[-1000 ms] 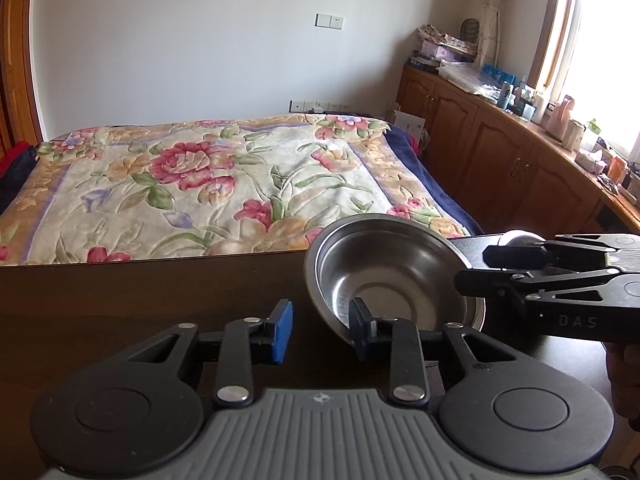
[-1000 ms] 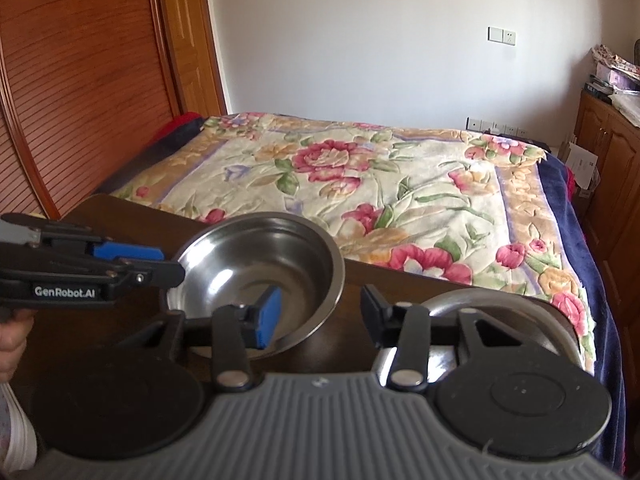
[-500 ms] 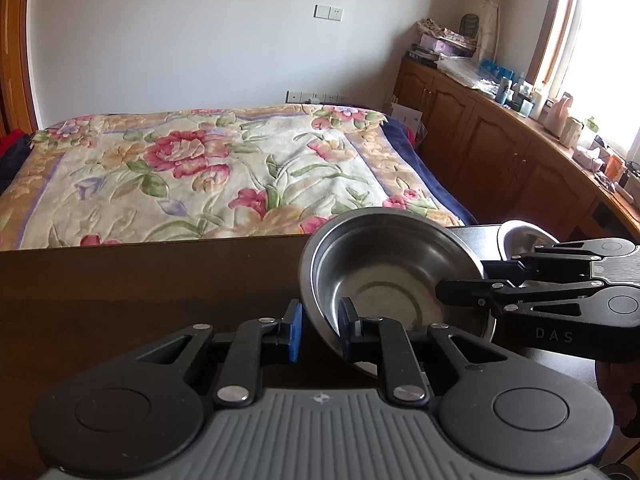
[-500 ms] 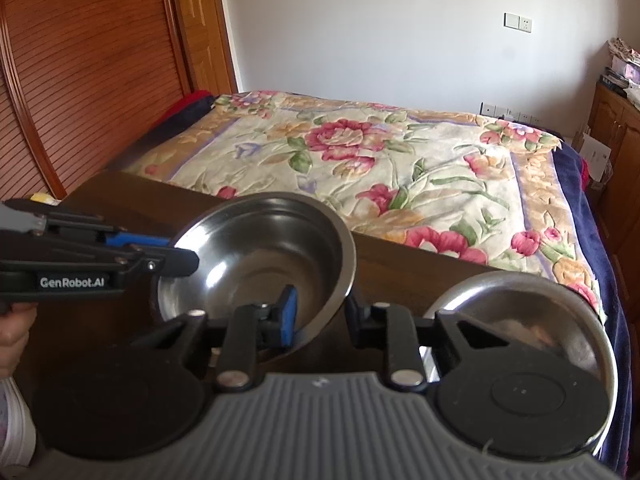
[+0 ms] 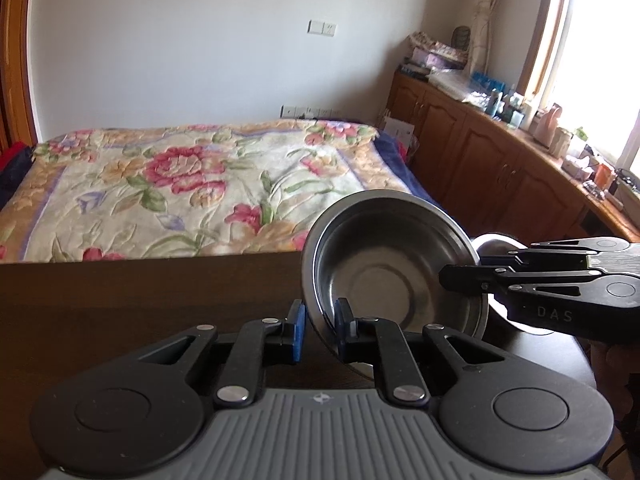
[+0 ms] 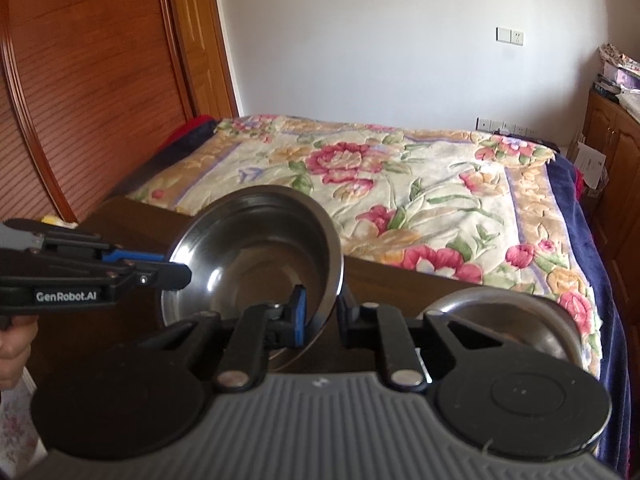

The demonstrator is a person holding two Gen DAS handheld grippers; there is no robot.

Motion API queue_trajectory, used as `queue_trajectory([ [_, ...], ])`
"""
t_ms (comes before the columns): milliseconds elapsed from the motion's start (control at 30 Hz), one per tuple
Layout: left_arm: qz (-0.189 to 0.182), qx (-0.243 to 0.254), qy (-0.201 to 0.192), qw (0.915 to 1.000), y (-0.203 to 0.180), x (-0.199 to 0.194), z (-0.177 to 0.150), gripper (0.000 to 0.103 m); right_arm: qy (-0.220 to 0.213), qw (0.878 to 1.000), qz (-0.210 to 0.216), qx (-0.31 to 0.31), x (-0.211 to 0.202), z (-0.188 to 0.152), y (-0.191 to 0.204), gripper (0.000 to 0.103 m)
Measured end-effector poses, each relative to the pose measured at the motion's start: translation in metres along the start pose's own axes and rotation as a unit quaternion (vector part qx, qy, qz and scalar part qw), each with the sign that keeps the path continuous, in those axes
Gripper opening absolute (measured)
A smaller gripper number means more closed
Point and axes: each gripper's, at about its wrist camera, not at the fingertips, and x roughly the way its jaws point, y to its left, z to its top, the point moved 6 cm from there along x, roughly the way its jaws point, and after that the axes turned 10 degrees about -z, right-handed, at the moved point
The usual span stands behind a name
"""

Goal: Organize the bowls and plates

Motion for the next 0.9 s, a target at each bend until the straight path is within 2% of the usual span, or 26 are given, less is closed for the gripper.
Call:
queue_trajectory([
  [433,-0.02,0.049,-0.034,0.998,-0.051,-0.045,0.004,0.043,-0.044,0.999,-0.006,0.013,-0.059,-0.002,-0.015,0.018],
  [900,-0.024,0.081,-0.051,0.9951,-0.077,-0.086,-0.013,0.044,-0.07,0.997,-0.015,0.012,-0.103,-0.017,-0.011,0.018],
])
